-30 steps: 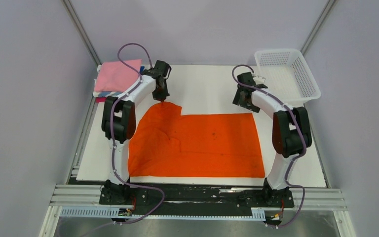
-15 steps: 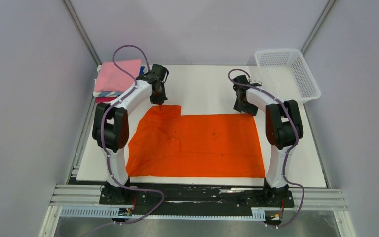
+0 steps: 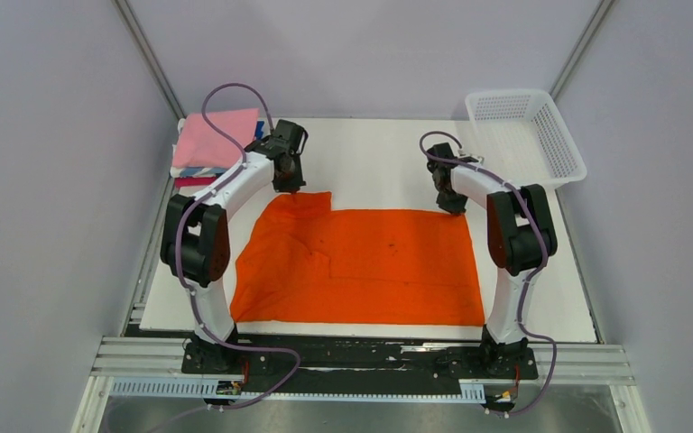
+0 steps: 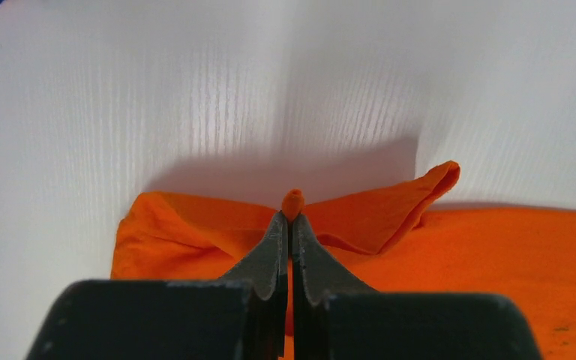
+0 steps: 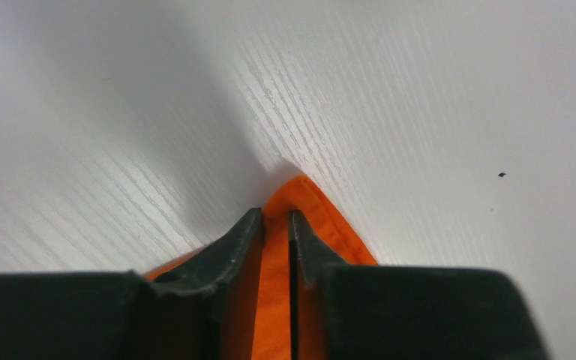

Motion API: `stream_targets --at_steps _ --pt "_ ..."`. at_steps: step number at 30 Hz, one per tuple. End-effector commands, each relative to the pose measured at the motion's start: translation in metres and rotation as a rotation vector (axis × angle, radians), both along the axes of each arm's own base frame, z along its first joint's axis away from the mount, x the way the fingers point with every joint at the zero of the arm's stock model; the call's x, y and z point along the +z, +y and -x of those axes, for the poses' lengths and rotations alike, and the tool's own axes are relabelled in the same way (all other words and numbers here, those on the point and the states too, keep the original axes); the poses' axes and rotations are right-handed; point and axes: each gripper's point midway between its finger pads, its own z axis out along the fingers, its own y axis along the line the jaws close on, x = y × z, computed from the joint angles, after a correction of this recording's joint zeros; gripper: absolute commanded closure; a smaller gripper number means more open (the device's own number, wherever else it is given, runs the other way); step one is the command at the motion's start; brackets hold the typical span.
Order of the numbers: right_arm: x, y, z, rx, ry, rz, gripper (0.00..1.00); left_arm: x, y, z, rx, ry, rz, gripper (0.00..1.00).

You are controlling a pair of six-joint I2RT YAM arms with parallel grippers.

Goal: Fold and stack the t-shirts
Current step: Grab the side of the flattened tshirt furthest away from the robot with both arms, then fold the other side of the tshirt into a rectangle

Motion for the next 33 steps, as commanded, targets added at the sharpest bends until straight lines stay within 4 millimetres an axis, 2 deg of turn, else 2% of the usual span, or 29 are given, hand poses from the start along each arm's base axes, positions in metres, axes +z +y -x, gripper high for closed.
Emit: stream_targets --at_steps 1,4,8,13,14,17,18,19,20,23,24,27,33 --pt "0.018 -0.005 0.002 -0.017 -0.033 0.016 0.91 0.025 -0.004 0.002 -0.021 -0.073 0.016 1.00" --pt "0.032 -0.001 0.003 0.000 -0.071 0.006 1.00 0.030 -0.004 0.007 -0.026 -0.085 0.015 1.00" --pt "0.047 0.009 0.013 0.030 -0.113 -0.031 1.00 0.035 -0.004 0.018 -0.035 -0.096 0.008 1.00" --pt "0.054 0.020 0.043 0.063 -0.116 -0.069 1.00 0.036 0.000 0.036 -0.034 -0.101 -0.009 1.00" --pt "0.053 0.021 0.050 0.065 -0.111 -0.074 1.00 0.042 0.002 0.039 -0.030 -0.116 -0.007 1.00" --pt "0.052 0.019 0.071 0.048 -0.094 -0.080 1.00 0.040 0.005 0.055 -0.034 -0.114 -0.016 1.00" --pt "0.054 0.019 0.076 0.047 -0.099 -0.087 1.00 0.047 0.005 0.059 -0.036 -0.134 -0.014 1.00" --pt "0.055 0.018 0.081 0.048 -0.099 -0.088 1.00 0.042 0.007 0.066 -0.039 -0.122 -0.022 1.00" --pt "0.055 0.019 0.086 0.050 -0.099 -0.089 1.00 0.048 0.008 0.071 -0.038 -0.139 -0.023 1.00" --pt "0.055 0.017 0.102 0.052 -0.087 -0.087 1.00 0.043 0.015 0.091 -0.035 -0.122 -0.047 1.00" --pt "0.056 0.017 0.106 0.050 -0.089 -0.091 1.00 0.047 0.016 0.097 -0.035 -0.129 -0.043 1.00" --pt "0.056 0.016 0.116 0.050 -0.089 -0.098 1.00 0.044 0.022 0.115 -0.023 -0.119 -0.047 1.00" --pt "0.061 0.015 0.129 0.070 -0.093 -0.116 1.00 0.051 0.031 0.147 0.005 -0.124 -0.025 1.00"
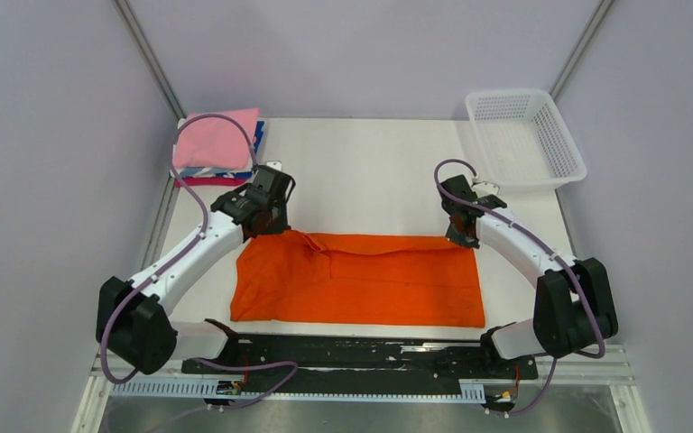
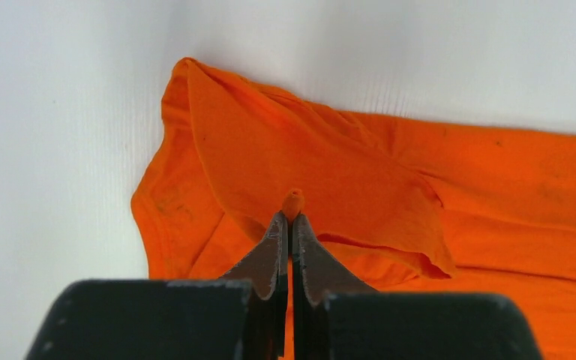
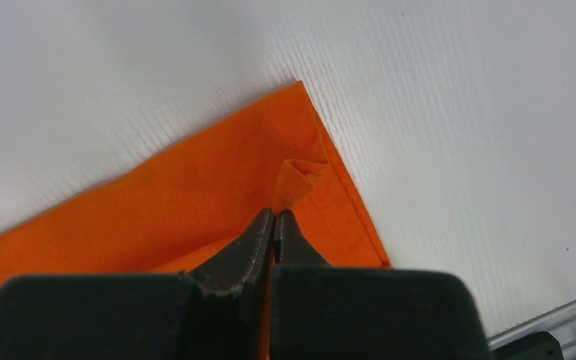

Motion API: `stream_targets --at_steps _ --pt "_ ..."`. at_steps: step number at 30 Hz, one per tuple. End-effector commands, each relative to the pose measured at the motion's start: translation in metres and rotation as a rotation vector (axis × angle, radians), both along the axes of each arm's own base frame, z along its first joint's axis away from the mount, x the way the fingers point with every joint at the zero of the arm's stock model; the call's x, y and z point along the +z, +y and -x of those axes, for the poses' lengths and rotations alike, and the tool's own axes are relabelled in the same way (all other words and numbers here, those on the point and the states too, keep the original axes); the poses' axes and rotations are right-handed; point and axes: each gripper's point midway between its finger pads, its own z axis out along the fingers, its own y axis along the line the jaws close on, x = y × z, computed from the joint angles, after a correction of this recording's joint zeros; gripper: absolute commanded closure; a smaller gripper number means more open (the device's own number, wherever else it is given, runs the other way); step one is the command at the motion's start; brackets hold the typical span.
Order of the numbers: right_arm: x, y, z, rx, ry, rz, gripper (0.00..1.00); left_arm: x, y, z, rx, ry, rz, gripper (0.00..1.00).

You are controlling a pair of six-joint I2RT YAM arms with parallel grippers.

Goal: Fold and stack the t-shirts
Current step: Fold the other side of the tshirt into a rectangle

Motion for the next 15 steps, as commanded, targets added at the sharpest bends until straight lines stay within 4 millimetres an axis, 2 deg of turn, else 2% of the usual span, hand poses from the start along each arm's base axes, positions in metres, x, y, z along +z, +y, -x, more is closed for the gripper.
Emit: stream_targets --at_steps 1,9,15 --pt "0.011 0.001 0.007 0.004 -0.033 -0.025 1.00 0.010 0.009 0.021 0.053 -0.025 0.016 1.00" --pt "0.021 0.007 0.007 0.051 -0.057 -0.049 0.99 0.002 0.012 0.054 0.074 0.009 0.053 1.00" --pt "0.017 0.008 0.012 0.064 -0.046 -0.060 0.98 -0.010 0.007 0.071 0.045 0.061 0.083 1.00"
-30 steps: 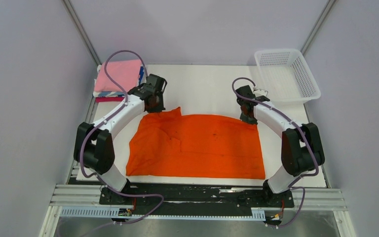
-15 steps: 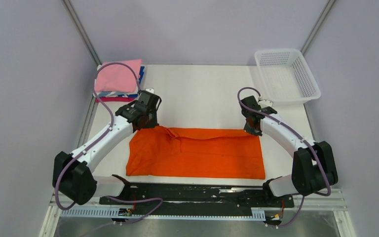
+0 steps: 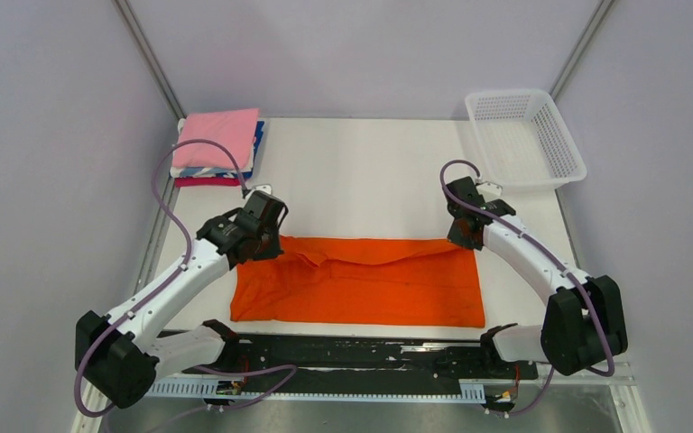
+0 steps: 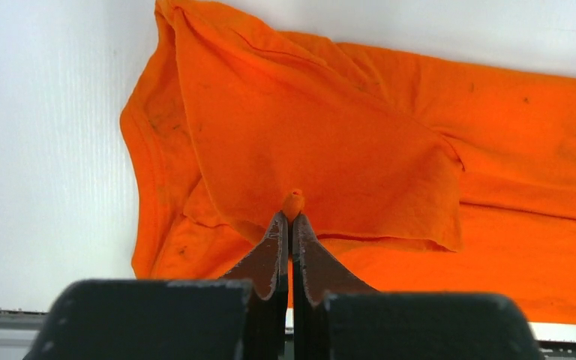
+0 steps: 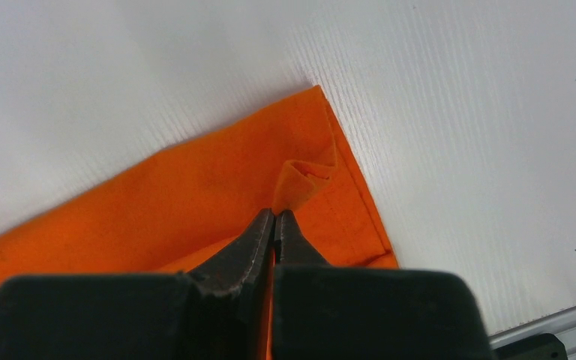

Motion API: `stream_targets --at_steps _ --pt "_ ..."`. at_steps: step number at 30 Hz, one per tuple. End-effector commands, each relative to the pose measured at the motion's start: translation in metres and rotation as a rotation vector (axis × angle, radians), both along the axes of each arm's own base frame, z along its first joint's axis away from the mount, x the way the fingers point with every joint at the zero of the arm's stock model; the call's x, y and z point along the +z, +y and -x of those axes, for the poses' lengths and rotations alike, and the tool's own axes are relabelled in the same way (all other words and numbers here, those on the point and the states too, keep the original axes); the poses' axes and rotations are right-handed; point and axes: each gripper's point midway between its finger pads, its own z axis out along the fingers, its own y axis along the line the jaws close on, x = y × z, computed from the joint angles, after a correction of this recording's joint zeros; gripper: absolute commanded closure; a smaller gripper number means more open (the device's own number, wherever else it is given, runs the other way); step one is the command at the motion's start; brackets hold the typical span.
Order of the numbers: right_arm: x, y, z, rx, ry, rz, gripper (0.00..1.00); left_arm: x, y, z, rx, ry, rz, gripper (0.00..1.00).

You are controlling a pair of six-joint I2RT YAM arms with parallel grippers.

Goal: Fold and stack the t-shirts
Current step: Fold the other side of the tshirt into a rectangle

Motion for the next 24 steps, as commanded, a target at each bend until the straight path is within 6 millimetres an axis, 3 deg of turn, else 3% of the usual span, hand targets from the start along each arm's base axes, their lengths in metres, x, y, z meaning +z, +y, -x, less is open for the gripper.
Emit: stream_targets --at_steps 1,9,16,24 --pt "0.000 0.001 0.004 0.024 -0.004 -0.004 0.98 -0.008 -0.002 0.014 0.007 0.039 0.026 1.00" --pt "-0.006 -0.003 0.012 -0.003 0.023 0.011 0.98 -0.033 0.006 0.046 0.030 0.153 -0.002 1.00" --pt "-0.017 -0.002 0.021 -0.021 0.058 -0.007 0.95 -0.053 -0.001 0.057 0.034 0.209 0.038 1.00" --pt "-0.035 -0.012 0.044 -0.105 0.156 0.028 0.90 -0.068 0.004 0.077 0.084 0.283 0.048 0.82"
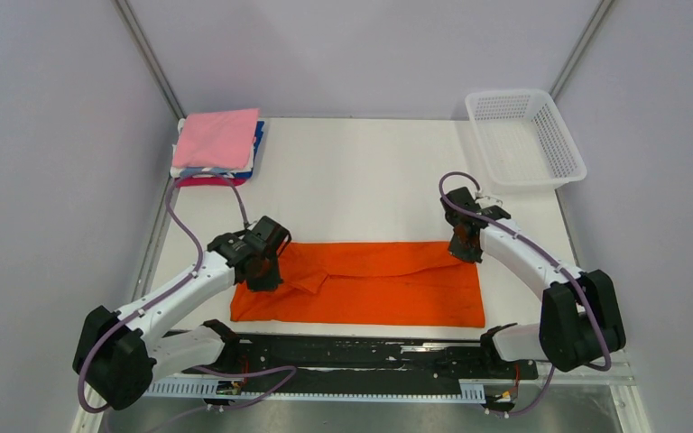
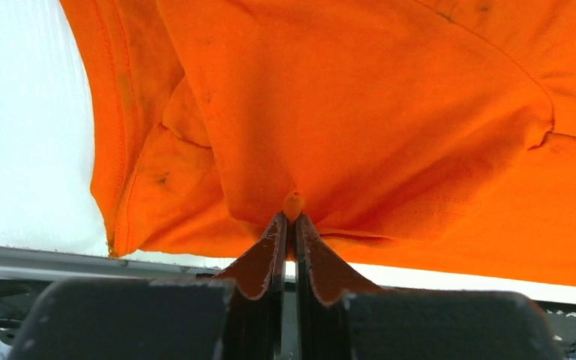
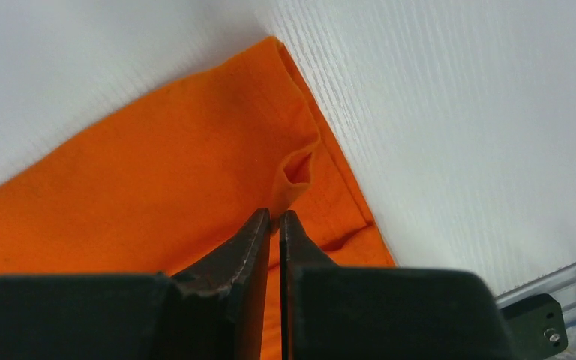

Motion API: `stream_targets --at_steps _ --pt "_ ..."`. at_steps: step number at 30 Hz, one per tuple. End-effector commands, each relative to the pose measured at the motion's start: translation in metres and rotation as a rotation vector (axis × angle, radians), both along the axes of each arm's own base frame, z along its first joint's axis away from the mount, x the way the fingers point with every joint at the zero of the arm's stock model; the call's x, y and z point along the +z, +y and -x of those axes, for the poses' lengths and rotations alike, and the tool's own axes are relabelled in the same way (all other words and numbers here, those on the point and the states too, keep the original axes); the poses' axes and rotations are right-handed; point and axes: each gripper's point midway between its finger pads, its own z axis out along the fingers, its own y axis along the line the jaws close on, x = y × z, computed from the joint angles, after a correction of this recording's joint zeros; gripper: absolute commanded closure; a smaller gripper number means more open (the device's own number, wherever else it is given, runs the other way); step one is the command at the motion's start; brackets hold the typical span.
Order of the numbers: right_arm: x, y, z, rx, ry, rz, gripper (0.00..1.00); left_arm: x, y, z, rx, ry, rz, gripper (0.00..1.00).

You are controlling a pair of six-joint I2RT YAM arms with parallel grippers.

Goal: Fold and stack the t-shirts
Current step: Fold the other side of the tshirt into a rectangle, then rotate the tshirt 90 degrees

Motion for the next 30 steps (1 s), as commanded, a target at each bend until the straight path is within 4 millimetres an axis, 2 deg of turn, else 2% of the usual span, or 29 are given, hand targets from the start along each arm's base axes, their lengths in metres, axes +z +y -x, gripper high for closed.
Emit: stream_targets --at_steps 1,2,3,4,5,6,8,10,13,16,18,20,21,22,26,30 --pt "-0.006 -0.009 0.019 -0.069 0.057 0.031 0.87 -0.001 -0.003 0.012 0.043 0.033 0.041 0.75" --pt "-0.005 -0.011 0.024 -0.077 0.066 0.039 0.80 -0.001 -0.003 0.016 0.040 0.037 0.052 0.62" --pt "-0.003 -0.013 0.027 -0.086 0.068 0.046 0.73 0.001 -0.006 0.018 0.034 0.038 0.078 0.56" --pt "0.001 -0.015 0.030 -0.091 0.065 0.050 0.64 0.003 -0.007 0.021 0.029 0.043 0.088 0.44" --pt "0.005 -0.017 0.031 -0.096 0.053 0.050 0.46 0.007 -0.009 0.023 0.021 0.040 0.108 0.37" --pt "0.009 -0.018 0.032 -0.101 0.042 0.052 0.38 0.011 -0.009 0.023 0.018 0.037 0.112 0.23" --pt "0.022 -0.021 0.030 -0.114 -0.014 0.045 0.12 0.024 -0.011 0.018 0.005 -0.003 0.128 0.04" --pt "0.034 -0.021 0.023 -0.121 -0.085 0.029 0.01 0.036 -0.019 0.006 -0.017 -0.063 0.163 0.01" --pt "0.049 -0.004 0.006 -0.027 -0.187 -0.062 0.00 0.049 -0.042 -0.018 -0.055 -0.141 0.242 0.00" --pt "0.061 0.041 -0.015 0.178 -0.289 -0.251 0.00 0.051 -0.056 -0.042 -0.035 -0.190 0.268 0.00" --pt "0.063 0.072 -0.021 0.303 -0.321 -0.381 0.00 0.043 -0.063 -0.056 -0.003 -0.193 0.271 0.00" --pt "0.060 0.093 -0.026 0.369 -0.327 -0.473 0.00 0.030 -0.067 -0.067 0.031 -0.180 0.272 0.00" --pt "0.054 0.098 -0.028 0.381 -0.313 -0.491 0.00 0.021 -0.067 -0.075 0.057 -0.172 0.271 0.00" --pt "0.049 0.101 -0.030 0.387 -0.305 -0.497 0.00 0.007 -0.068 -0.074 0.076 -0.135 0.274 0.00" --pt "0.021 0.104 -0.040 0.386 -0.229 -0.482 0.00 -0.028 -0.054 -0.098 0.220 -0.094 0.312 0.00" --pt "-0.003 0.101 -0.041 0.367 -0.164 -0.456 0.00 -0.045 -0.043 -0.127 0.298 -0.083 0.278 0.00"
